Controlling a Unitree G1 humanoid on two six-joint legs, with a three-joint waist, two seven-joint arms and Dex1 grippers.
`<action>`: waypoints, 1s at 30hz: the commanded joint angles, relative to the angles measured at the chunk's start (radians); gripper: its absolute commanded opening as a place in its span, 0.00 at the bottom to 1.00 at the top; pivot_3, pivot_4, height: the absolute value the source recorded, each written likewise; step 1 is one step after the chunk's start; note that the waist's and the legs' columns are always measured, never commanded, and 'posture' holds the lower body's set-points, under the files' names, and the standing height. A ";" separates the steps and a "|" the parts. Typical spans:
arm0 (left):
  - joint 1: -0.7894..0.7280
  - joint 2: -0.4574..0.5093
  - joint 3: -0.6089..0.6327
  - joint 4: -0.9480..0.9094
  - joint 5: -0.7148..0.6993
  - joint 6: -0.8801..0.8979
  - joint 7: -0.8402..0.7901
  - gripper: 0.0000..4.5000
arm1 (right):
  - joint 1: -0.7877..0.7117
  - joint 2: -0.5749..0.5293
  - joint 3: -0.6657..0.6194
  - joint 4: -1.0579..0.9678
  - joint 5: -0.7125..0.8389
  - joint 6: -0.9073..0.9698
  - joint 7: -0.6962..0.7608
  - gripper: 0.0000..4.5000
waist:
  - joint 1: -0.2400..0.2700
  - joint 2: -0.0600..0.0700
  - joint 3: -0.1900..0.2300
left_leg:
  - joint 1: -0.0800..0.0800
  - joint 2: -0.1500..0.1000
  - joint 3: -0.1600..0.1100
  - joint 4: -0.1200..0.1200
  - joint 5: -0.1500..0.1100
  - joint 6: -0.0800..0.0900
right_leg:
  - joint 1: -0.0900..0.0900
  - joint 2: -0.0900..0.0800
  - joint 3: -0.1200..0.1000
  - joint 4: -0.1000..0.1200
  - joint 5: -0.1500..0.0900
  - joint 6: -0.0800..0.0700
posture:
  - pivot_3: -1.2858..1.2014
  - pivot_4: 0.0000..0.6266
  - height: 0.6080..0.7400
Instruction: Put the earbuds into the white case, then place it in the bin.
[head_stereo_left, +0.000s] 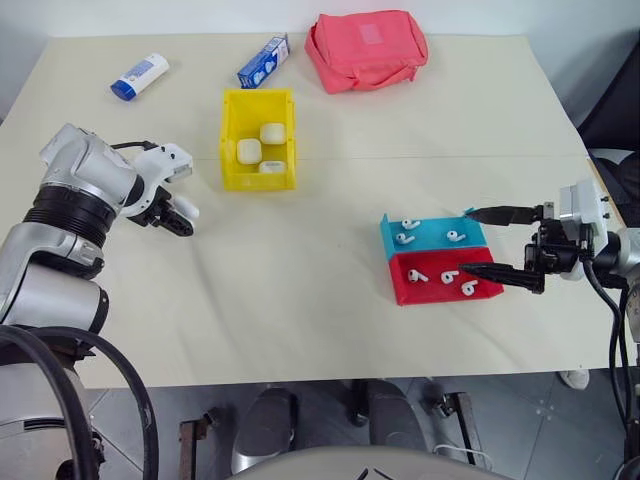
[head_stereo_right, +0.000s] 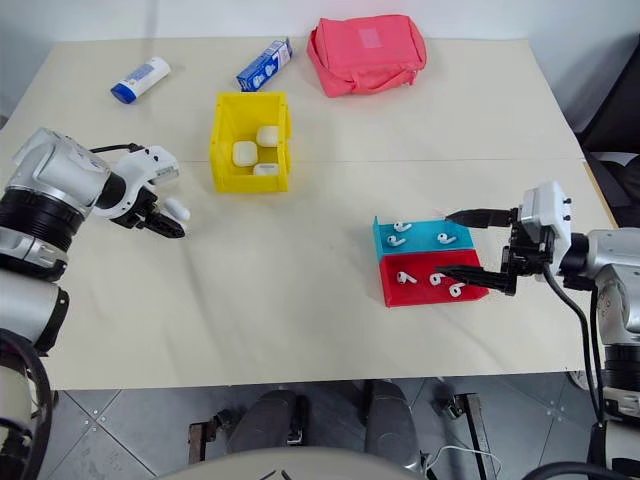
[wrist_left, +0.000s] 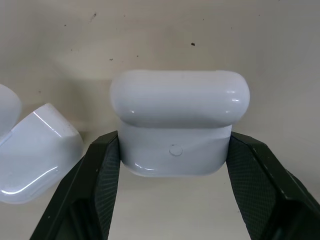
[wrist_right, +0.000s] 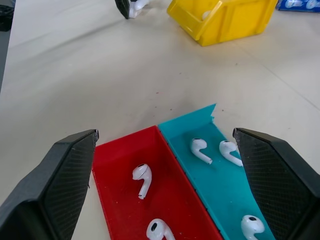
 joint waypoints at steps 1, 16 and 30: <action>0.010 -0.001 0.023 0.001 0.021 0.004 -0.018 0.62 | -0.005 -0.018 -0.033 -0.030 0.017 0.001 -0.003 1.00 | 0.000 0.000 0.000 | 0.000 0.000 0.000 0.000 0.000 0.000 | 0.000 0.000 0.000 0.000 0.000 0.000 | 0.52 0.24 1.00; 0.132 -0.065 0.528 -0.380 -0.309 -0.143 0.024 0.62 | 0.042 0.016 -0.139 -0.128 0.173 0.078 -0.035 1.00 | 0.002 -0.001 0.000 | -0.001 -0.001 -0.011 0.002 0.000 0.000 | 0.001 -0.003 -0.003 0.001 0.000 0.000 | 0.52 0.24 1.00; 0.151 -0.402 0.696 -0.438 -0.599 -0.576 -0.111 0.62 | 0.204 0.019 -0.247 -0.266 0.208 0.082 -0.119 1.00 | 0.007 -0.001 -0.001 | -0.001 -0.002 -0.001 0.005 0.000 0.001 | 0.003 -0.003 -0.004 0.000 0.001 0.001 | 0.52 0.24 1.00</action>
